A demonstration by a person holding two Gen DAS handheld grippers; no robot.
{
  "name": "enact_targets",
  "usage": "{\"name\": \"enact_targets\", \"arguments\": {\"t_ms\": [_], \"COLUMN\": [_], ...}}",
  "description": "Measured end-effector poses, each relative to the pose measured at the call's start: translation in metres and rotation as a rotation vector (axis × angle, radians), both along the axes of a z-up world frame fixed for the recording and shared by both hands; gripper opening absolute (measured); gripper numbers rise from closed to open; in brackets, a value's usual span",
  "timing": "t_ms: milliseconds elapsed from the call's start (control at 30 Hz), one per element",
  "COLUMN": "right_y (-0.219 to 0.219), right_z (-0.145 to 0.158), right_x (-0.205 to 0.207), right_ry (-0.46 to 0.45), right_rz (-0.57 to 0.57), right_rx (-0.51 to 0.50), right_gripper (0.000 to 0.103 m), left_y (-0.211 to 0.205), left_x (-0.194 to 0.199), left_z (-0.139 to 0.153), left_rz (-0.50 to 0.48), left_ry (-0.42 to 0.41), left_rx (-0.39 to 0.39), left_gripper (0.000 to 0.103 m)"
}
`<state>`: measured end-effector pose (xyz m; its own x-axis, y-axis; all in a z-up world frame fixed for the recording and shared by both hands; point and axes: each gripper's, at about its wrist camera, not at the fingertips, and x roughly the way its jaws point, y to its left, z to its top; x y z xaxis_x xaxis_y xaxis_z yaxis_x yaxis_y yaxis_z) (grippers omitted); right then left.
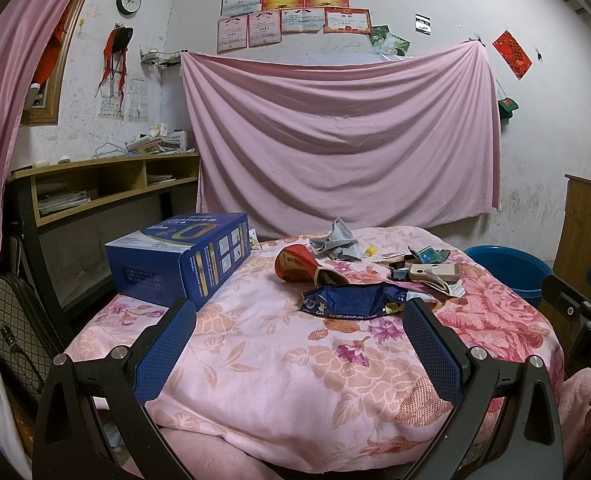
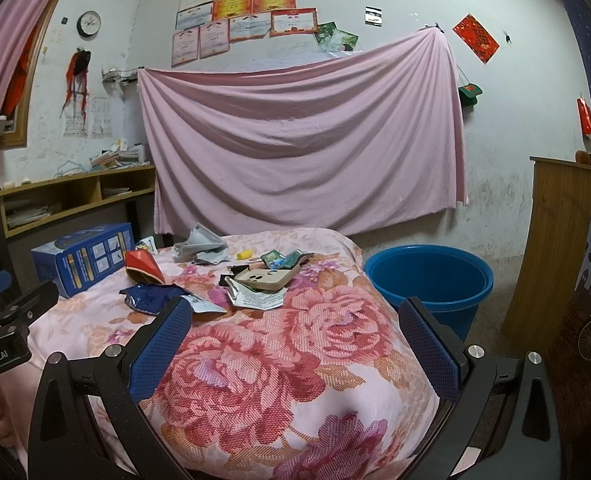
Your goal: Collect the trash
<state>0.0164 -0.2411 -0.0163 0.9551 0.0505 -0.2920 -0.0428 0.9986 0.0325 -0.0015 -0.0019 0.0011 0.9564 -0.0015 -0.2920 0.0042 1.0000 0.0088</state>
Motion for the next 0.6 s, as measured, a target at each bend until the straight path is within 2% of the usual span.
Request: {"name": "enact_targets", "arguments": {"t_ms": [200,600], "right_y": [-0.004,0.002], "right_z": [-0.003,0.011], "right_x": [0.001,0.008], "right_ry": [0.000,-0.007], "right_rz": [-0.001,0.026], "right_rx": [0.004,-0.003], "right_gripper": [0.103,0.103], "left_y": [-0.007,-0.009], "left_x": [0.001,0.011], "left_z": [0.003,0.011], "left_rz": [0.000,0.000], "left_ry": [-0.014,-0.024], "left_rx": [0.009,0.007], "left_gripper": [0.101,0.101]}}
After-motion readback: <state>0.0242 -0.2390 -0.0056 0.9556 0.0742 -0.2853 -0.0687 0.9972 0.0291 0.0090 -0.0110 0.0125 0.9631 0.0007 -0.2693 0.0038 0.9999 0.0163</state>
